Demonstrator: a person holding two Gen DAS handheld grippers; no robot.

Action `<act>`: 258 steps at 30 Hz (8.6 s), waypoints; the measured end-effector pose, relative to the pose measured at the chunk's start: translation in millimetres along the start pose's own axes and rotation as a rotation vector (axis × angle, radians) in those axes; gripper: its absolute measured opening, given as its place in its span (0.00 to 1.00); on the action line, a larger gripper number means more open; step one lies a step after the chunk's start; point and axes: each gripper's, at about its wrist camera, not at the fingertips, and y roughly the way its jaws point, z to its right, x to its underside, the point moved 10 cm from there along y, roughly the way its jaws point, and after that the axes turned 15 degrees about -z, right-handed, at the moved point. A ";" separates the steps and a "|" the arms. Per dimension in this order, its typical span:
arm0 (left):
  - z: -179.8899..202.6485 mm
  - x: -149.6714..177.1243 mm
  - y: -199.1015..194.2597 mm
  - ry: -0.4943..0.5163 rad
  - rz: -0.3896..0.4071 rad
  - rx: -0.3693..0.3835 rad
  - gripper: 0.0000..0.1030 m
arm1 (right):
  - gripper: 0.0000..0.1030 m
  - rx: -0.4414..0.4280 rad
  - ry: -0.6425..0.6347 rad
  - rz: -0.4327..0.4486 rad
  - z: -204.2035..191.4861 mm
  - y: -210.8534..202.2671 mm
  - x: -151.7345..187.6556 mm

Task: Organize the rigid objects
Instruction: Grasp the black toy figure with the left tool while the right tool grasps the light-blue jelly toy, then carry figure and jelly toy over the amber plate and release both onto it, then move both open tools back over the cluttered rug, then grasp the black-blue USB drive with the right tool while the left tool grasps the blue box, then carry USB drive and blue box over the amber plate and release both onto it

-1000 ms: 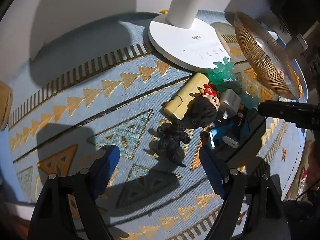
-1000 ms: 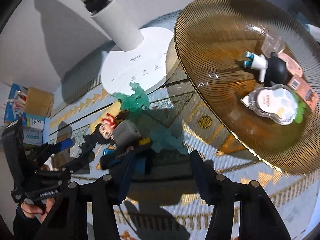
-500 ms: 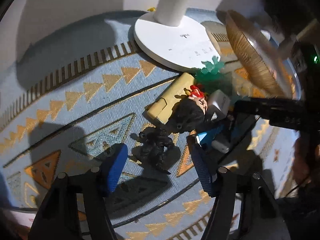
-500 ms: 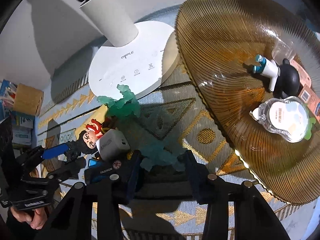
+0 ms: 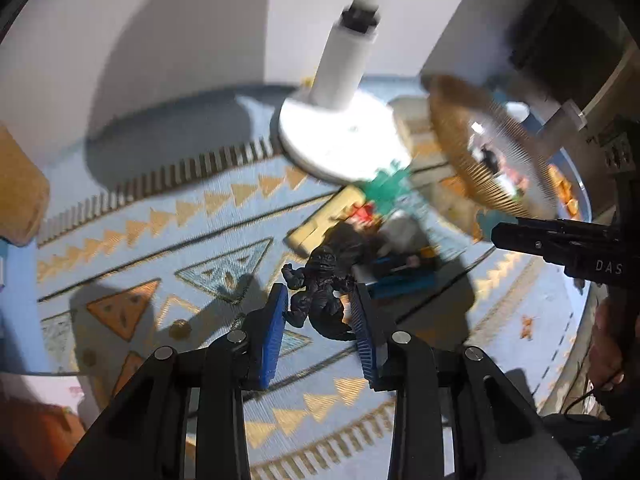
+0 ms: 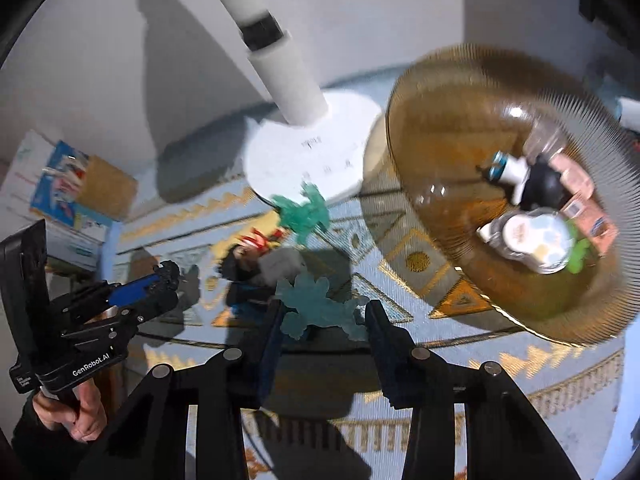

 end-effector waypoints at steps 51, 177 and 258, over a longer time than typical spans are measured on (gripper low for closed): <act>215.2 -122.8 17.6 0.121 0.041 0.107 0.29 | 0.39 0.071 0.233 0.164 237.2 -152.8 -36.5; 5.6 41.7 62.2 -0.248 -0.128 -0.111 0.21 | 0.44 0.227 -0.581 -0.191 -61.2 88.9 64.9; 194.0 -171.2 49.8 -0.080 0.054 0.002 0.80 | 0.47 0.208 0.051 0.048 251.7 -103.1 -81.0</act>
